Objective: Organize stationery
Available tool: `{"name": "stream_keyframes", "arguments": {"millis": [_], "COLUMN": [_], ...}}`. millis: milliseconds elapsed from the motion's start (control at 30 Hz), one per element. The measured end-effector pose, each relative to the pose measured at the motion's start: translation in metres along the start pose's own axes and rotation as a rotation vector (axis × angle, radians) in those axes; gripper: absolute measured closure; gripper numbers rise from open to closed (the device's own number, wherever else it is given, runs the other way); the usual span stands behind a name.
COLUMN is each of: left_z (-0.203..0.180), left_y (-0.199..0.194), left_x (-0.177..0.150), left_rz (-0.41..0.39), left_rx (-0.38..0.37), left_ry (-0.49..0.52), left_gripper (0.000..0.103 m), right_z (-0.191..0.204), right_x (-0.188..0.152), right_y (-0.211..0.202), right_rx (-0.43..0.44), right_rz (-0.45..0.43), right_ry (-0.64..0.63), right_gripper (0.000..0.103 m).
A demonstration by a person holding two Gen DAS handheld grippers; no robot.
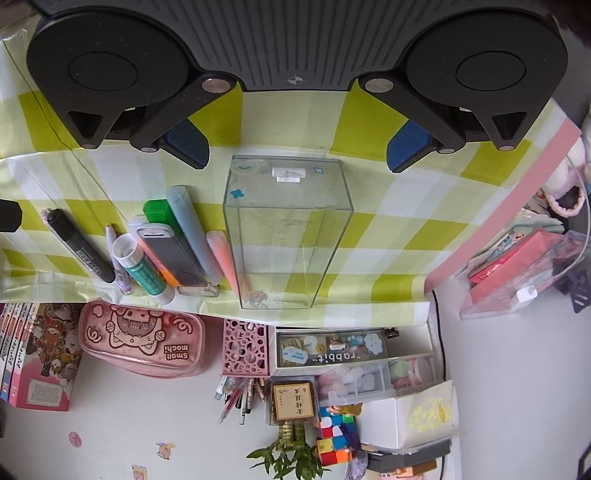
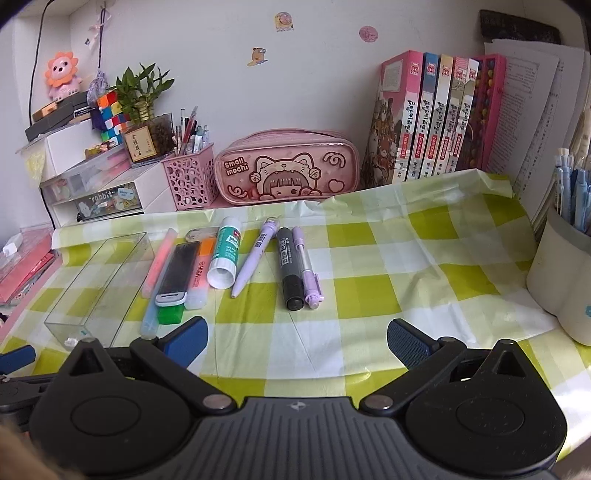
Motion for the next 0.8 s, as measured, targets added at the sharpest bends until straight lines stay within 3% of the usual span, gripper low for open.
{"name": "stream_keyframes", "arguments": {"millis": [300,433,467,567,633,800], "left_z": [0.015,0.012,0.011,0.010,0.008,0.003], "left_y": [0.028,0.030,0.031,0.032,0.032,0.026], "left_x": [0.005,0.009,0.010,0.012,0.012,0.007], "left_rz": [-0.018,-0.024,-0.020,-0.030,-0.031,-0.042], "left_rx": [-0.033,-0.074,-0.076,-0.086,-0.079,-0.090], "left_ry": [-0.038,-0.026,-0.017,-0.020,-0.025,-0.016], "left_gripper": [0.005,0.009,0.016,0.029,0.029,0.031], "right_z": [0.006,0.019,0.021,0.028,0.033,0.043], "right_x": [0.026,0.034,0.035,0.039,0.039,0.040], "right_y": [0.038,0.049,0.051,0.057,0.060,0.065], "right_rx": [0.062,0.079,0.085,0.113,0.131,0.151], "right_rz": [0.038,0.045,0.048,0.059,0.066,0.069], "right_ry": [0.035,0.011,0.010,0.003,-0.009,-0.038], "right_gripper": [0.008,0.009,0.010,0.021,0.034,0.043]}}
Point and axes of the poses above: each gripper's, at about its wrist camera, not at the fingertips, and y roughly the way its jaws point, z to its left, x to its top, the point moved 4 cm from there along y, roughly the way its jaws point, and after that the axes turned 9 degrees about -x, right-handed, at the moved point
